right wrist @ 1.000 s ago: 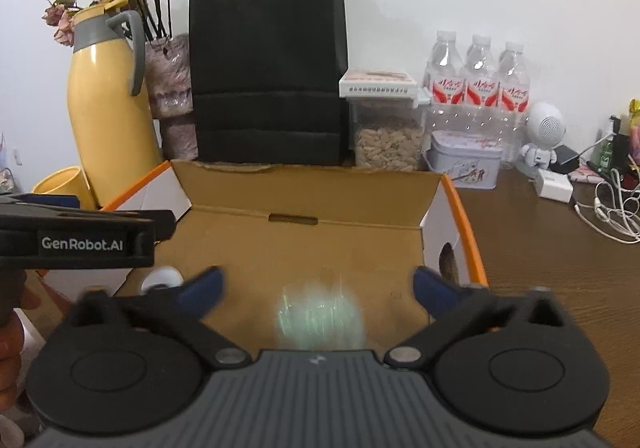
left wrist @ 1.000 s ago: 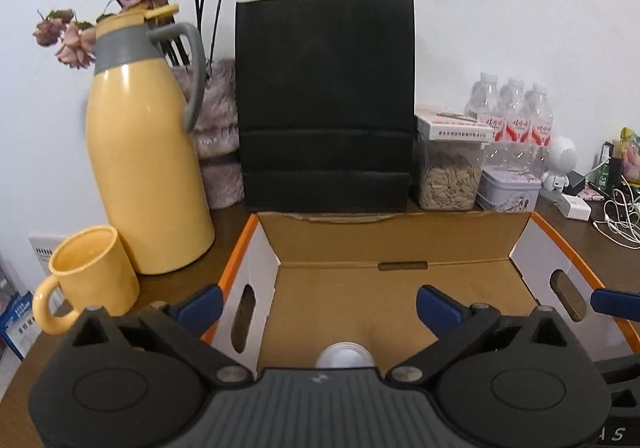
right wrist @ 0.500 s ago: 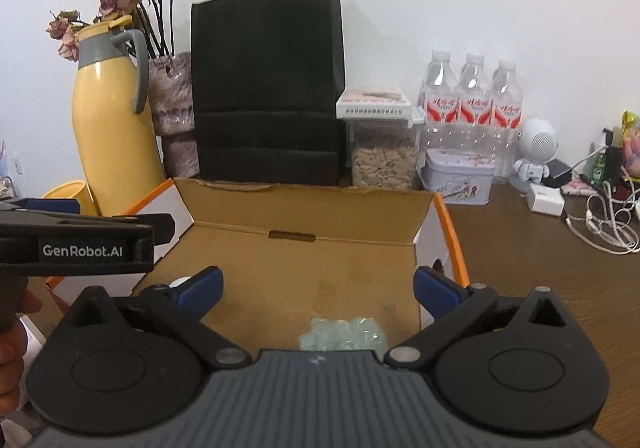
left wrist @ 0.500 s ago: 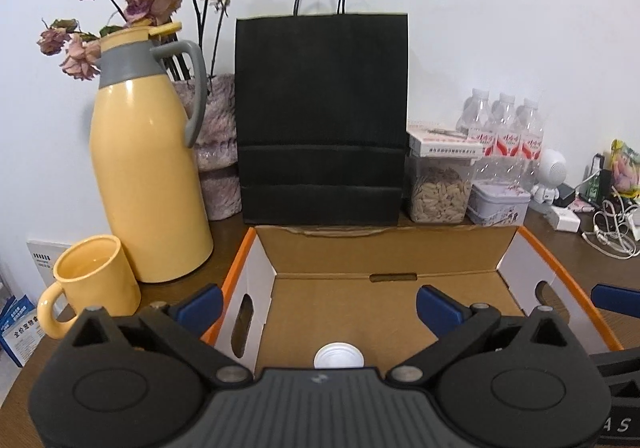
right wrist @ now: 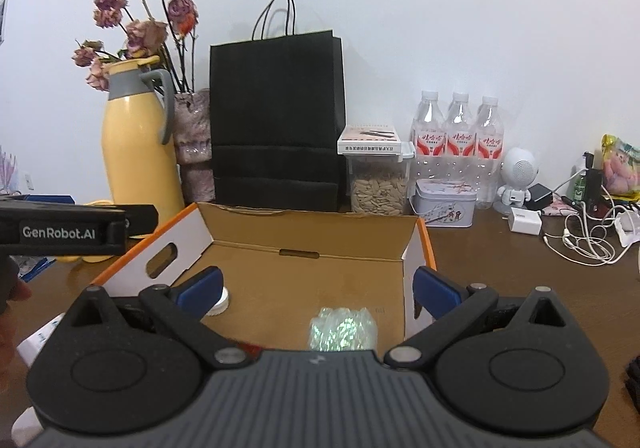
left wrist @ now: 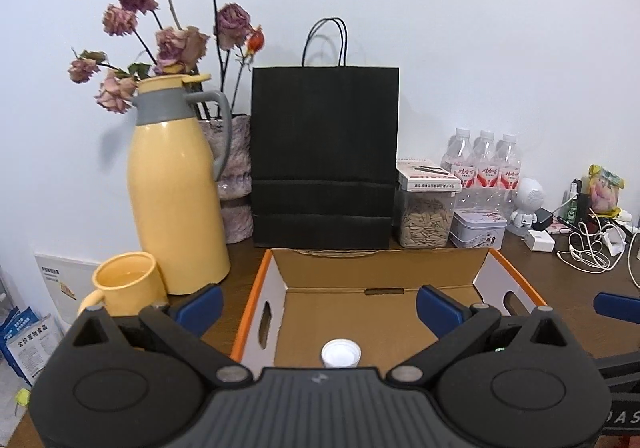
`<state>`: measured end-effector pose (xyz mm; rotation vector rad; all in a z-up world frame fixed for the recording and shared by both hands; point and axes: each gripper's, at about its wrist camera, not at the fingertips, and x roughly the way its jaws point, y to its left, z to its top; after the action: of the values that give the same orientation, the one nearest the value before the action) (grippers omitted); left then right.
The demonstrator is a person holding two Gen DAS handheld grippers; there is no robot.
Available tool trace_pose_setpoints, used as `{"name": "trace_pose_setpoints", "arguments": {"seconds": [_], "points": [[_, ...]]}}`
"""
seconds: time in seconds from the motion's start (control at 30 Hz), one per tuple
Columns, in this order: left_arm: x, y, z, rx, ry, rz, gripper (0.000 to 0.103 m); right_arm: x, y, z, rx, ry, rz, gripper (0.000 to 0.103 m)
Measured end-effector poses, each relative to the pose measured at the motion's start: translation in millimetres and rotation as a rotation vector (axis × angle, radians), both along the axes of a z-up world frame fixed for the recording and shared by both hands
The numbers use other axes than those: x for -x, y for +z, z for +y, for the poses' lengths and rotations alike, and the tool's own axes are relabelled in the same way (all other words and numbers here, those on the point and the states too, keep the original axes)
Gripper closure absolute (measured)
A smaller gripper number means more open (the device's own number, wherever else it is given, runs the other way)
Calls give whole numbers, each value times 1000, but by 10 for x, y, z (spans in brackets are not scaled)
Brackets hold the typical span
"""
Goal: Organize objects
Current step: 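Move both tools back over the table toward the next items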
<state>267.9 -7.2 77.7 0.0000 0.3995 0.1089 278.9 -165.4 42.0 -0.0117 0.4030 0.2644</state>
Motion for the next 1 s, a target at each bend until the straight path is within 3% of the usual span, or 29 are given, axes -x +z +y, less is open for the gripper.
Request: {"name": "trace_pose_setpoints", "arguments": {"seconds": [0.6,1.0], "points": [[1263,13,140,6,-1,17,0,1134,2,-243,26,10,-1,0],[1804,-356,219,9,-4,107,0,1740,-181,-468,54,2,16,0]]}}
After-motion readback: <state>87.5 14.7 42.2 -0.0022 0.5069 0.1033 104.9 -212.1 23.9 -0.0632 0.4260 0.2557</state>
